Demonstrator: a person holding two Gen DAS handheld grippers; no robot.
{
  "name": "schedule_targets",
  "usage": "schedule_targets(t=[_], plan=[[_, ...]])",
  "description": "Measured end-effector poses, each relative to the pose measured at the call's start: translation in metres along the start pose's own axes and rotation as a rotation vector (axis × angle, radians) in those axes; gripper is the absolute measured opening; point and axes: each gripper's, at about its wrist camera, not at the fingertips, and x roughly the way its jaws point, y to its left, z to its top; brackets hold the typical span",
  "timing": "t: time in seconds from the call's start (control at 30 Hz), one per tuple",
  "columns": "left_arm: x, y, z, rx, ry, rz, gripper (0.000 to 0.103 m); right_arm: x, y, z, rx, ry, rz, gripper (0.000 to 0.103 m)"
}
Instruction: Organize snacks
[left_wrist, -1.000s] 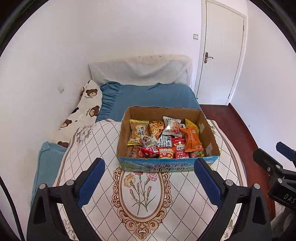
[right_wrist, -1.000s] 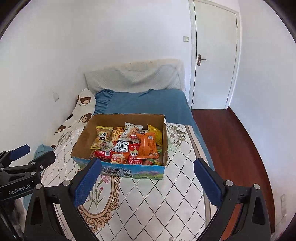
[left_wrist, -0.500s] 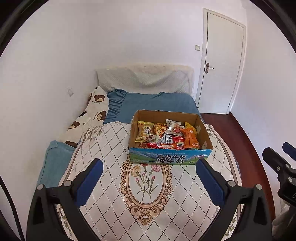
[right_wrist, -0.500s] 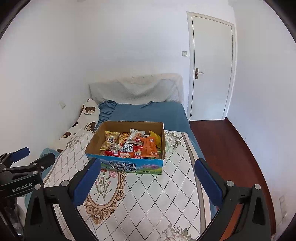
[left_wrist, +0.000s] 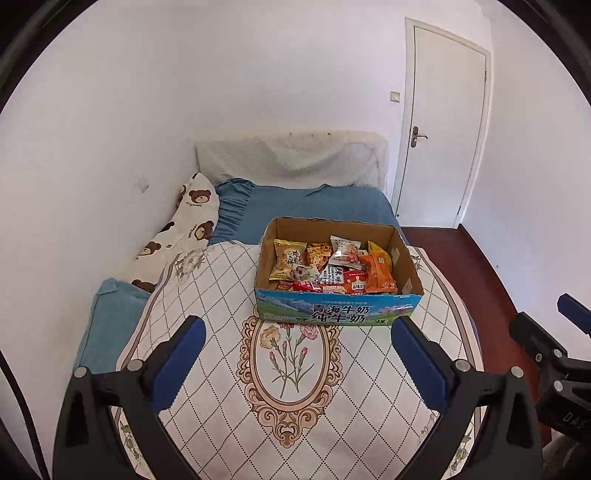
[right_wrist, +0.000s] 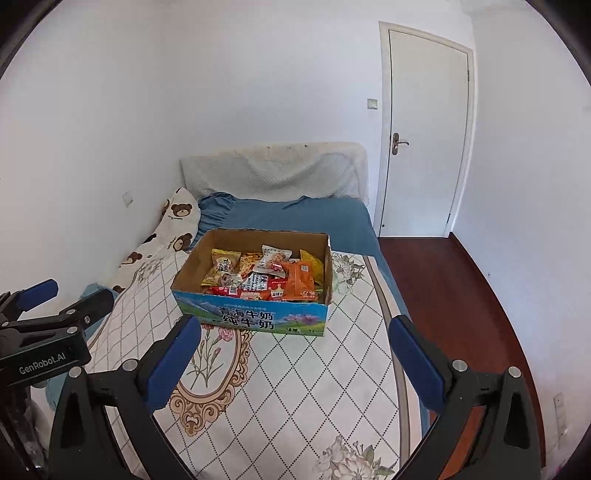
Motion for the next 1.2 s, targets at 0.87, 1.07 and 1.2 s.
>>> schedule_targets(t=[0.87,1.07,1.2], plan=[[0.121,-0.019,0.029,0.034,0.046,0.058,0.103,0.144,-0.023,0.031,0.042,0.058,-0.062,0.103],[0.133,-0.02,0.028,0.033,0.069,0.049,0.103,0.154,-0.022,0.031,0.041,0.07,-0.066,0.103],[0.136,-0.019,0.028,0.024,0.075,0.041,0.103,0.152,-0.022,0.032,0.037,0.069,-0.07,0.103]])
